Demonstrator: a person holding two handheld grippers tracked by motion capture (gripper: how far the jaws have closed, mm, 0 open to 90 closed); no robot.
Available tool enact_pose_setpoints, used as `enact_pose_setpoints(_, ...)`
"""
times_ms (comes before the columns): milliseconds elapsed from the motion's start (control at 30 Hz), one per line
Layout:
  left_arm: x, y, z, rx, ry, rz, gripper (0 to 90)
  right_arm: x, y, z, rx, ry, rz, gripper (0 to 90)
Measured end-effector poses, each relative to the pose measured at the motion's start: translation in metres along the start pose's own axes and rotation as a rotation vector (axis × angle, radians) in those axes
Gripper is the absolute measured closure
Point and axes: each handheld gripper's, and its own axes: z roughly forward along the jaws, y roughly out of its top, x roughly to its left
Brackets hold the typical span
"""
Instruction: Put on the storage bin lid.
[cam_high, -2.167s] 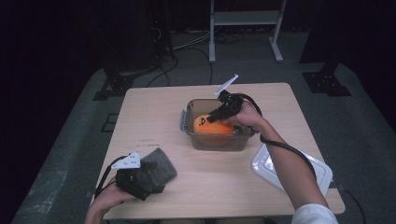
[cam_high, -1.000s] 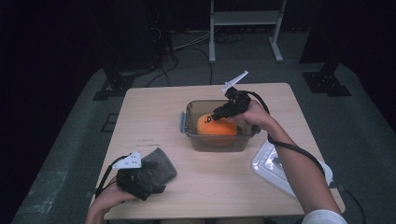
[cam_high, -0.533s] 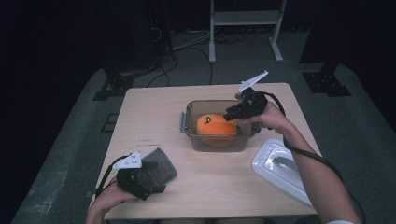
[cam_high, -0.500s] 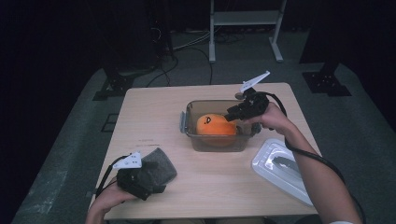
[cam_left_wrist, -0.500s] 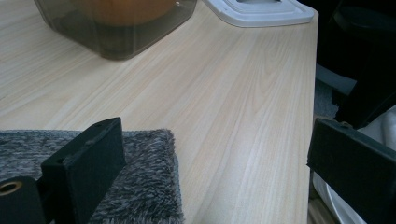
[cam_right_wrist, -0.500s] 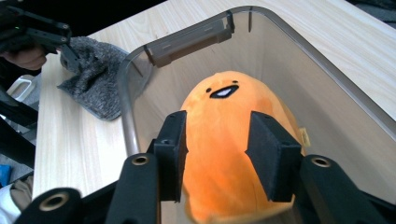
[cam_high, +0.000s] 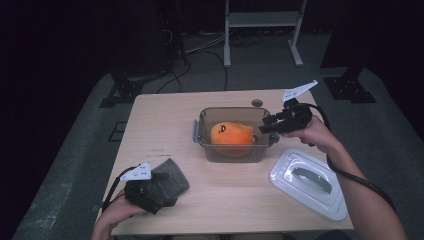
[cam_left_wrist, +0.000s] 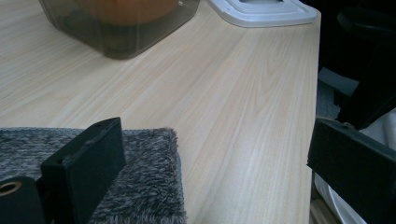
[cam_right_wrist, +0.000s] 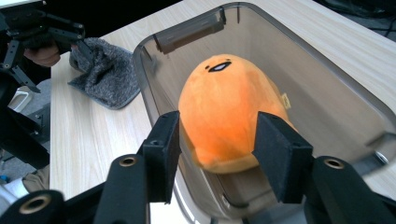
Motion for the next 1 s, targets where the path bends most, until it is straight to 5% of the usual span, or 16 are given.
enact_pose_setpoints(400, 0.002, 0.0, -0.003, -0.009, 0.014, -0.006, 3.2, 0.004, -0.033, -0.036, -0.051, -0.037, 0.033, 45.7)
enact_pose_setpoints(1000, 0.002, 0.001, -0.005, -0.017, 0.021, -0.007, 3.1, 0.005, -0.089, -0.054, -0.066, -0.081, 0.093, 41.1)
